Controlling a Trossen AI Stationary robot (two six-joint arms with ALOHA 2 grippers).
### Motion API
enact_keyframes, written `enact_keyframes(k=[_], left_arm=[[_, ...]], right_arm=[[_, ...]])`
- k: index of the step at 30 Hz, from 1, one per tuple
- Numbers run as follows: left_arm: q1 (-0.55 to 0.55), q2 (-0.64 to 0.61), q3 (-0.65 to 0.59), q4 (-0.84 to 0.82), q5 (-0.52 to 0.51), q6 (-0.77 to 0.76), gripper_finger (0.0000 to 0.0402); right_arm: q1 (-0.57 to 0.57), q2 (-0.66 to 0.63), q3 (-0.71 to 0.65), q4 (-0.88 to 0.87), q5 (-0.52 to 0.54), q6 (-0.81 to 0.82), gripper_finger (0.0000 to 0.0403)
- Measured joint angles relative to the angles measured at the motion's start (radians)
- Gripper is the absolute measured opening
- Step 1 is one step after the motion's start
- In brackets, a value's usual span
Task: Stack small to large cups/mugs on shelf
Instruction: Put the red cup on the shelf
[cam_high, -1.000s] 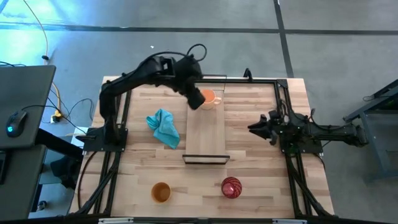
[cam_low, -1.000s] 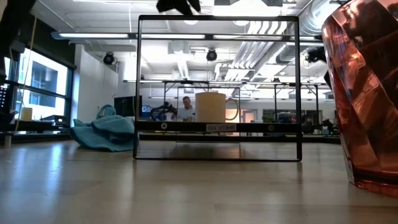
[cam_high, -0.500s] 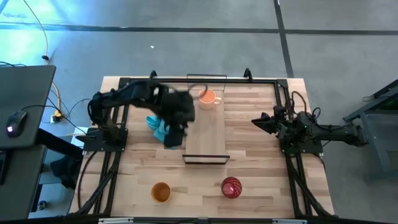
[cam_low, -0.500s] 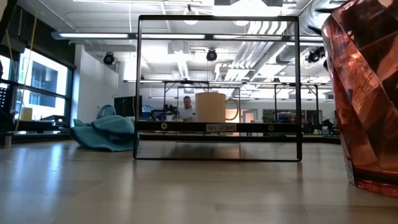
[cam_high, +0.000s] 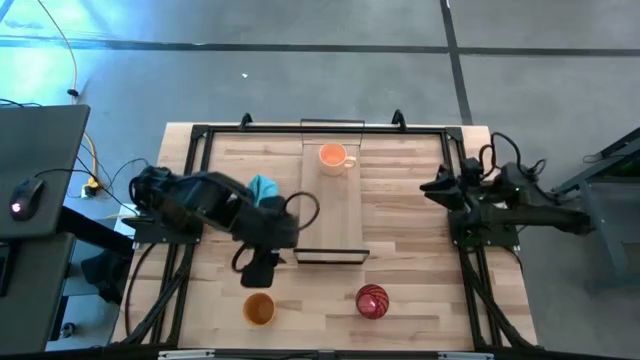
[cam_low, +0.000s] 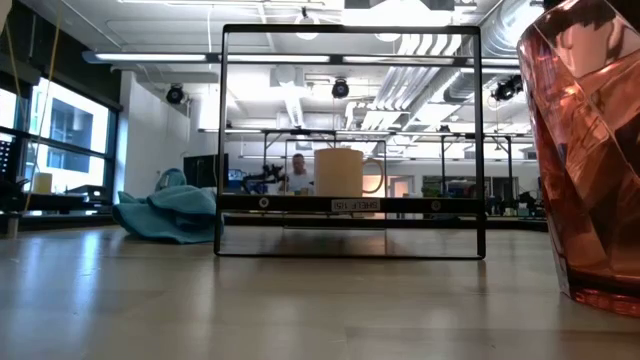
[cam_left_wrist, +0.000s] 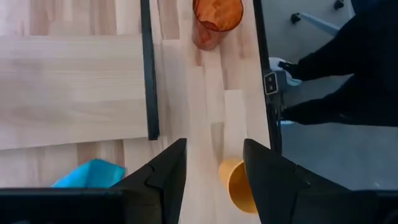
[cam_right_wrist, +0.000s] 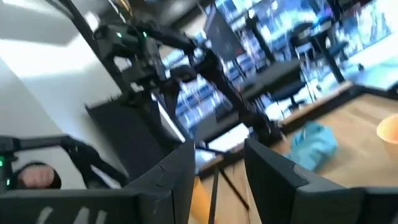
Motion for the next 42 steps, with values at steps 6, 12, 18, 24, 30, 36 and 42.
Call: enact_keyframes(k=[6, 12, 18, 24, 30, 36, 42], left_arm=[[-0.078, 0.0, 0.0, 0.0, -0.16, -0.11, 0.0147], [-0.146, 0.0, 0.0, 0.0, -0.303, -0.237, 0.0147], [-0.208, 0.001, 0.0, 0.0, -0.341, -0.344, 0.0147], [-0.226, 0.008, 0.0, 0.0, -0.388, -0.405, 0.0147], [-0.232, 0.046, 0.0, 0.001, -0.369, -0.423, 0.0147], [-0.265, 0.091, -0.002, 0.003, -0.377, -0.462, 0.0147], [-0.285, 0.11, 0.0, 0.029, -0.433, -0.549, 0.0147]], right_arm=[[0.001, 0.1, 0.215, -0.263, -0.079, -0.042, 0.013], [0.001, 0.232, 0.396, -0.507, -0.169, -0.042, 0.013], [0.009, 0.361, 0.513, -0.715, -0.236, -0.107, 0.013], [0.064, 0.44, 0.534, -0.752, -0.251, -0.179, 0.013], [0.133, 0.505, 0.534, -0.757, -0.264, -0.178, 0.013], [0.214, 0.555, 0.534, -0.748, -0.268, -0.192, 0.013], [0.287, 0.57, 0.534, -0.703, -0.27, -0.225, 0.013]])
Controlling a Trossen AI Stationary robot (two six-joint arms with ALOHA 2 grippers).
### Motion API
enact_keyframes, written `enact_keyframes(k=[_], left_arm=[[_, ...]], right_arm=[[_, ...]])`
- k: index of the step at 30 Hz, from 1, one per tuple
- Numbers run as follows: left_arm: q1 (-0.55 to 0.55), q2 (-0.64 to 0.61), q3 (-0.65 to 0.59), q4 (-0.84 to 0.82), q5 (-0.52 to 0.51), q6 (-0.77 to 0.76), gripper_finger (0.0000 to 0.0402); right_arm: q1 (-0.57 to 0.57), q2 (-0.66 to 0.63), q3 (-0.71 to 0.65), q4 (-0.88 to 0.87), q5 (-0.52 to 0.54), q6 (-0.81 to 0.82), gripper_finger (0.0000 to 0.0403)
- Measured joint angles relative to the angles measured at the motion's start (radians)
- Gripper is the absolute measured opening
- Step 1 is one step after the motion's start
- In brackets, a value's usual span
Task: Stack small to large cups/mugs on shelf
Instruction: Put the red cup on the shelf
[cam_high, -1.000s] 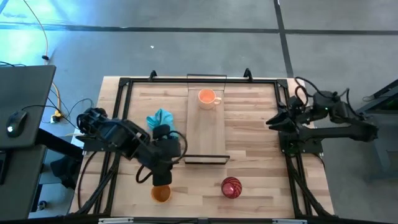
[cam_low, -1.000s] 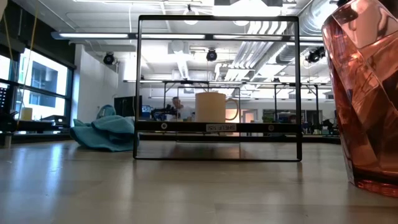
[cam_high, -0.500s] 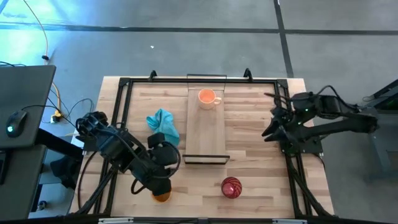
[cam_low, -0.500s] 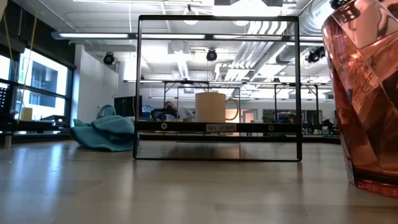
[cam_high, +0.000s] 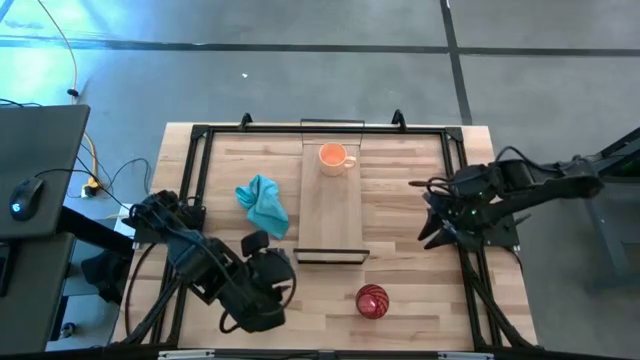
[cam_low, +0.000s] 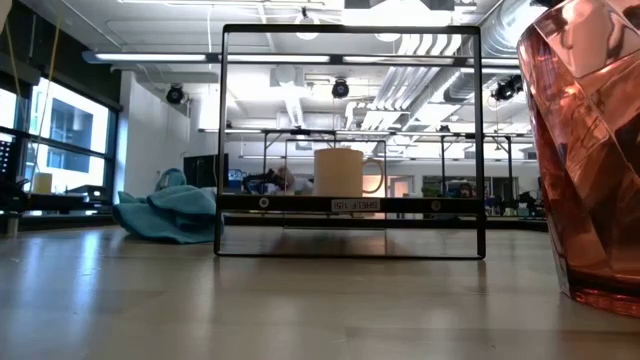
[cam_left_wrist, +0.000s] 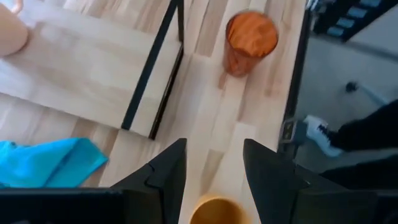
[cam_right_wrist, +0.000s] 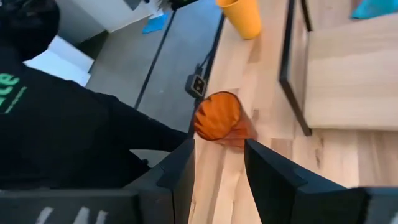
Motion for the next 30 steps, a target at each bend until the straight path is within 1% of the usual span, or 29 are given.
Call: enact_keyframes(k=[2, 5, 10, 12, 16, 24, 30], left_arm=[[-0.003, 0.008, 0.0, 0.03, -0.02, -0.002, 0.0147], [-0.005, 0.017, -0.001, 0.061, -0.038, 0.01, 0.0147], [0.002, 0.042, -0.001, 0.097, -0.074, 0.069, 0.0147], [0.008, 0.048, -0.001, 0.101, -0.077, 0.083, 0.0147], [0.023, 0.061, -0.001, 0.112, -0.073, 0.086, 0.0147], [0.066, 0.069, -0.001, 0.125, -0.091, 0.087, 0.0147], [0.108, 0.068, -0.001, 0.182, -0.083, 0.086, 0.0147]], right_arm=[[0.018, 0.0, 0.0, 0.012, 0.007, 0.0, 0.013], [0.044, 0.003, 0.0, 0.049, 0.053, 0.016, 0.013], [0.092, 0.018, 0.0, 0.096, 0.127, 0.098, 0.013], [0.111, 0.031, 0.0, 0.112, 0.161, 0.123, 0.013], [0.134, 0.066, 0.0, 0.15, 0.217, 0.124, 0.013], [0.135, 0.147, 0.0, 0.171, 0.258, 0.121, 0.013], [0.135, 0.17, 0.0, 0.171, 0.245, 0.182, 0.013]])
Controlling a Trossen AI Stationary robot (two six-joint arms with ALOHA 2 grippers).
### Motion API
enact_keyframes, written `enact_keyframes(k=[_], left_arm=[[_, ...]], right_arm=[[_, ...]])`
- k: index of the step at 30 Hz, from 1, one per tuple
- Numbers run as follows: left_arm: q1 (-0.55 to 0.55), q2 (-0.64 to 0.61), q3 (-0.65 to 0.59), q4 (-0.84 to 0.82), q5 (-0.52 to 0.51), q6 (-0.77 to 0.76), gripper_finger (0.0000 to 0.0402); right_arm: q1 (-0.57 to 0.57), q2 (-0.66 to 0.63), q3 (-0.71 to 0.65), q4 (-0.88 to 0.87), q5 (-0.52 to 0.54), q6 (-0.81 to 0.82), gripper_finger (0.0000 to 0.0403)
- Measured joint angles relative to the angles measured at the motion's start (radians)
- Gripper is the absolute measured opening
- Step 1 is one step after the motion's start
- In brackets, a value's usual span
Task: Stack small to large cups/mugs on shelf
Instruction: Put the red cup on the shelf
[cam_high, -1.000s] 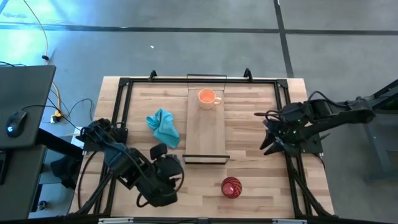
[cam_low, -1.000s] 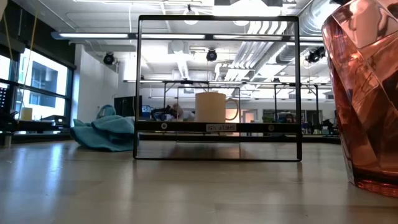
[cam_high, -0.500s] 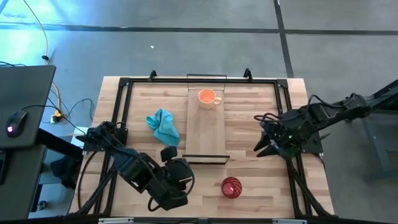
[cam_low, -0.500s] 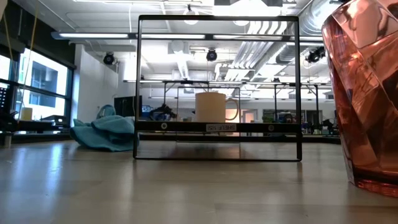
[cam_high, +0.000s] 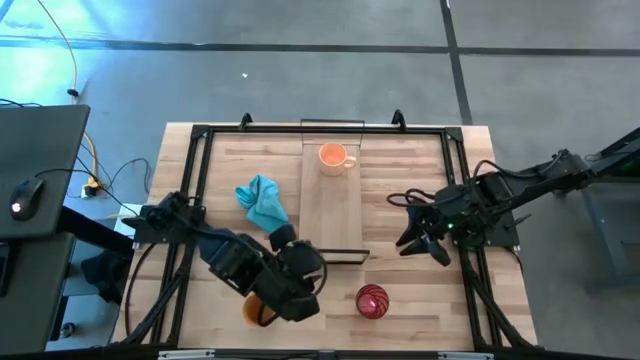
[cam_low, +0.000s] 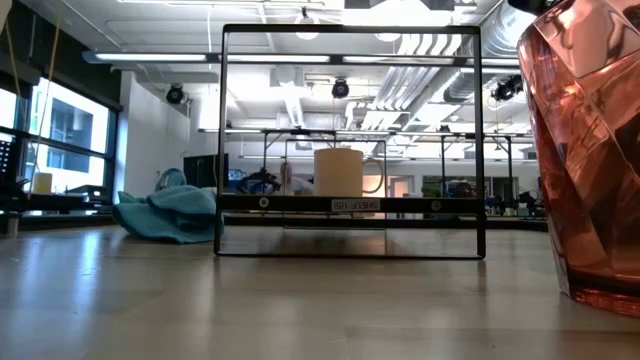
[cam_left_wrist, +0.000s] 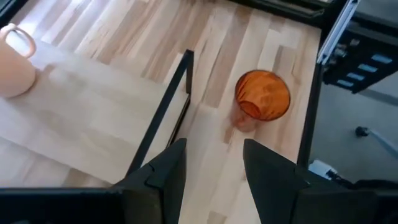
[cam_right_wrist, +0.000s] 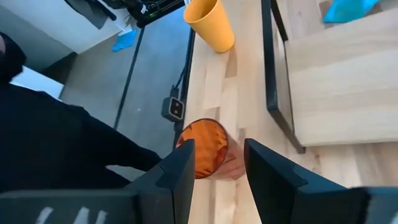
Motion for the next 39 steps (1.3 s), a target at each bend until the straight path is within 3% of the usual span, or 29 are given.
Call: enact_keyframes(k=[7, 15, 27, 39], left_arm=[[0.0, 0.0, 0.0, -0.02, 0.076, 0.043, 0.0147], [-0.09, 0.0, 0.0, -0.198, 0.112, 0.037, 0.0147], [-0.211, 0.0, 0.0, -0.21, 0.039, 0.015, 0.0147], [-0.224, 0.0, 0.0, -0.21, -0.001, -0.008, 0.0147]], right_arm=[[0.002, -0.008, 0.0, 0.005, -0.026, 0.091, 0.013], [0.004, 0.011, 0.0, 0.006, 0.0, 0.211, 0.013], [0.117, 0.145, 0.0, 0.005, 0.003, 0.301, 0.013], [0.223, 0.341, 0.0, 0.142, 0.063, 0.444, 0.013]])
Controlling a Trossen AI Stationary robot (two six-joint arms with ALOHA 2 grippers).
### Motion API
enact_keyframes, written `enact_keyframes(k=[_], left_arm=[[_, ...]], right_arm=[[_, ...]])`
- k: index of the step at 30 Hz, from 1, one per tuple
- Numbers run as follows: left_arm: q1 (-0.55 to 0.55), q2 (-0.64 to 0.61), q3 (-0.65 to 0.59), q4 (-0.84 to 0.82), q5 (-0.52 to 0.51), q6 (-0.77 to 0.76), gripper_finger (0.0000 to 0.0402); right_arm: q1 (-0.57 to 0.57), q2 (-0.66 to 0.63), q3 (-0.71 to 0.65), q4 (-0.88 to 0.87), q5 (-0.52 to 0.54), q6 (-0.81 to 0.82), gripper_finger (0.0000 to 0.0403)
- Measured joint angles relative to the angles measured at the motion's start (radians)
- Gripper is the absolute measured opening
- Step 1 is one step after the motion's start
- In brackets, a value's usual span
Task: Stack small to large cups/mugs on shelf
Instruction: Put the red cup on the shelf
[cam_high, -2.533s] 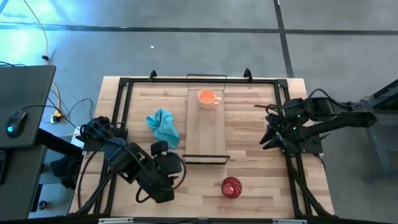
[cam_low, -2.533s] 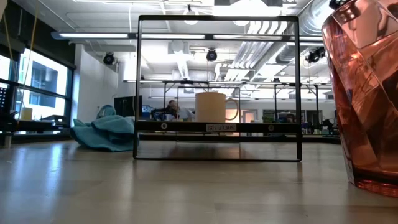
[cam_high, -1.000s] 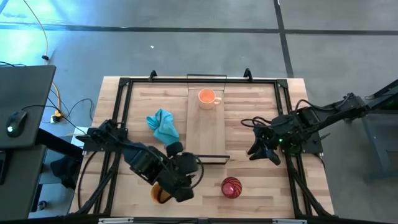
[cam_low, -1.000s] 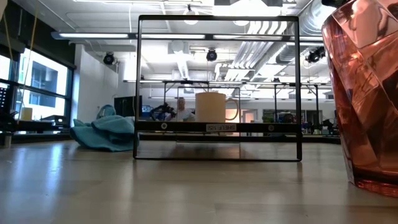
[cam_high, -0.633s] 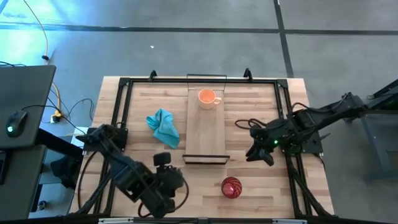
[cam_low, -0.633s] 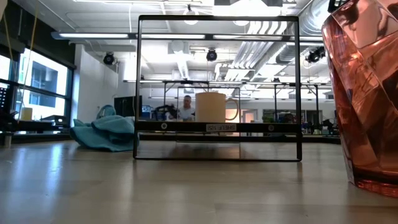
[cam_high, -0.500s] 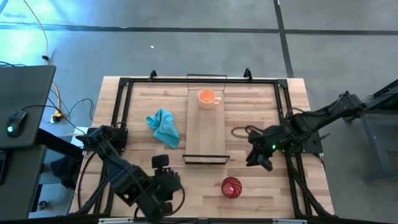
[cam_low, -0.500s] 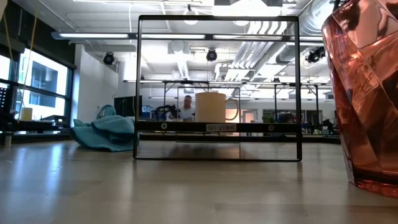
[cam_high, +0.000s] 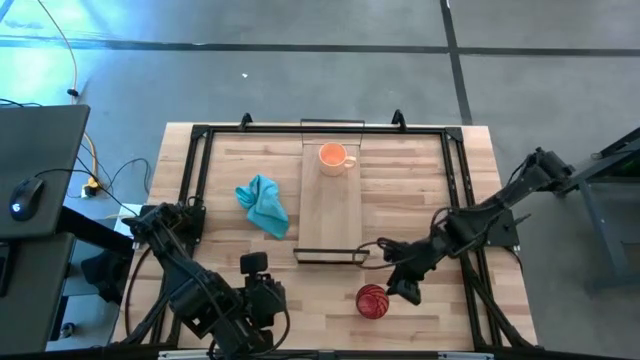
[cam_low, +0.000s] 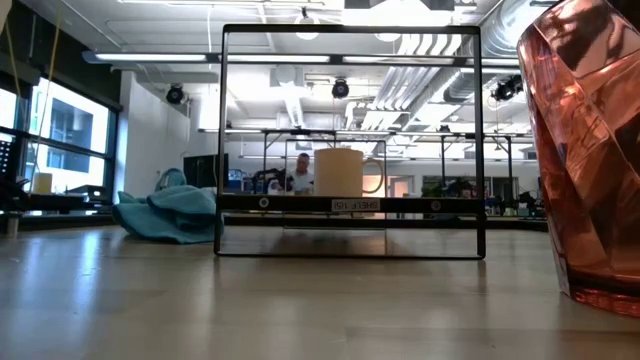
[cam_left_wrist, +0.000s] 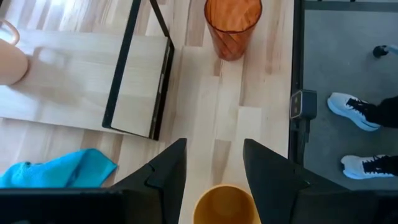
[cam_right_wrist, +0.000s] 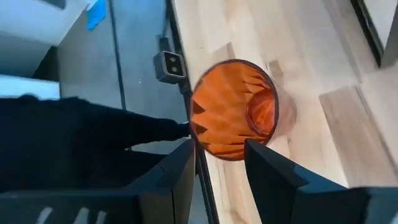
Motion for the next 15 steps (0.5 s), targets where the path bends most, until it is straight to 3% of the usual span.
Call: enact_keyframes(k=[15], left_arm=[[0.0, 0.0, 0.0, 0.0, -0.009, 0.0, 0.0147]], right_arm=[[0.041, 0.097, 0.0, 0.002, 0.083, 0.234, 0.013]])
